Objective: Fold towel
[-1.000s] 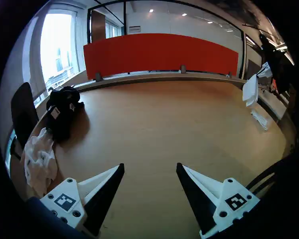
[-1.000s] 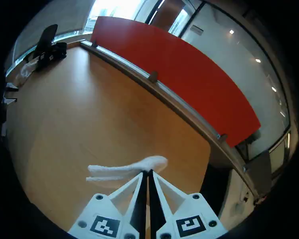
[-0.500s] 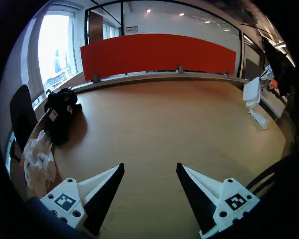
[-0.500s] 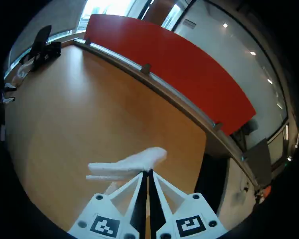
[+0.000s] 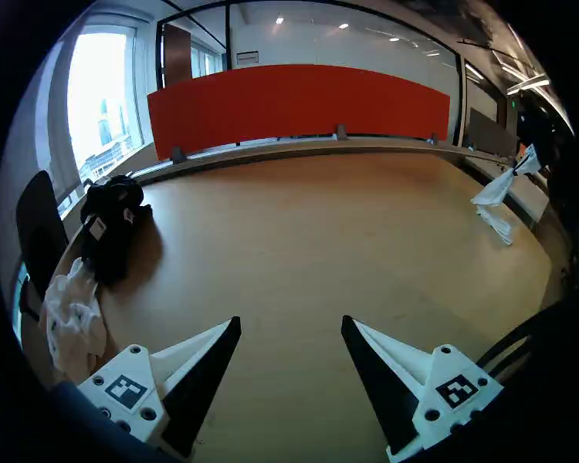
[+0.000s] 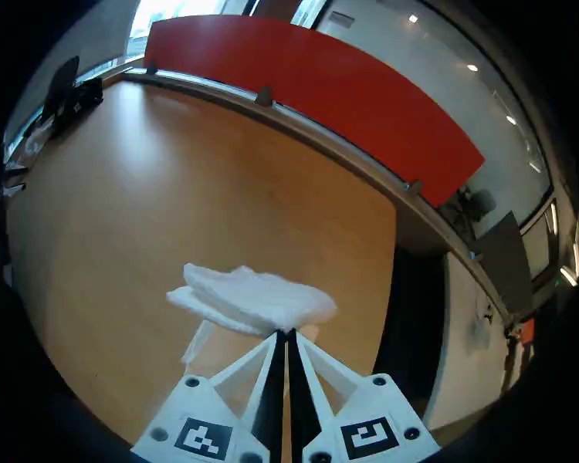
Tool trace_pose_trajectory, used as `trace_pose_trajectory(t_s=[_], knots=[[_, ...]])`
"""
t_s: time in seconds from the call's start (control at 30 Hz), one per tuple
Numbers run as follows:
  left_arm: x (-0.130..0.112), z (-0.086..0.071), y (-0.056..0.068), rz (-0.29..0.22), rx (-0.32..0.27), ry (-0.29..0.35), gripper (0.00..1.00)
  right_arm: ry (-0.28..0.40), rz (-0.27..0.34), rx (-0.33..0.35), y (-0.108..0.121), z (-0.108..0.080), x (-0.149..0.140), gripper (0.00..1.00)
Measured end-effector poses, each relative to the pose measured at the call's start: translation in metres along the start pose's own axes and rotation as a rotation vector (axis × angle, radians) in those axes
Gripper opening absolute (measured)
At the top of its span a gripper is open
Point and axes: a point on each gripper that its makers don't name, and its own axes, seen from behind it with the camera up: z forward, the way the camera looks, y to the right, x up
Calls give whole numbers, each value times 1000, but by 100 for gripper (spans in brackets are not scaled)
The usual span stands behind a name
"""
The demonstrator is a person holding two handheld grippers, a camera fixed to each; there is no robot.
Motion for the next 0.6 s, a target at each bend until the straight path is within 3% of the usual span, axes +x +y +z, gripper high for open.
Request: trace_pose_trajectory(t_s=[0.27, 0.6], knots=[[0, -4, 3, 11, -1, -1, 97, -49, 58, -3, 0, 3, -41, 2], [-5, -9, 3, 20, 5, -7, 97, -100, 96, -2, 1, 9, -72, 2]])
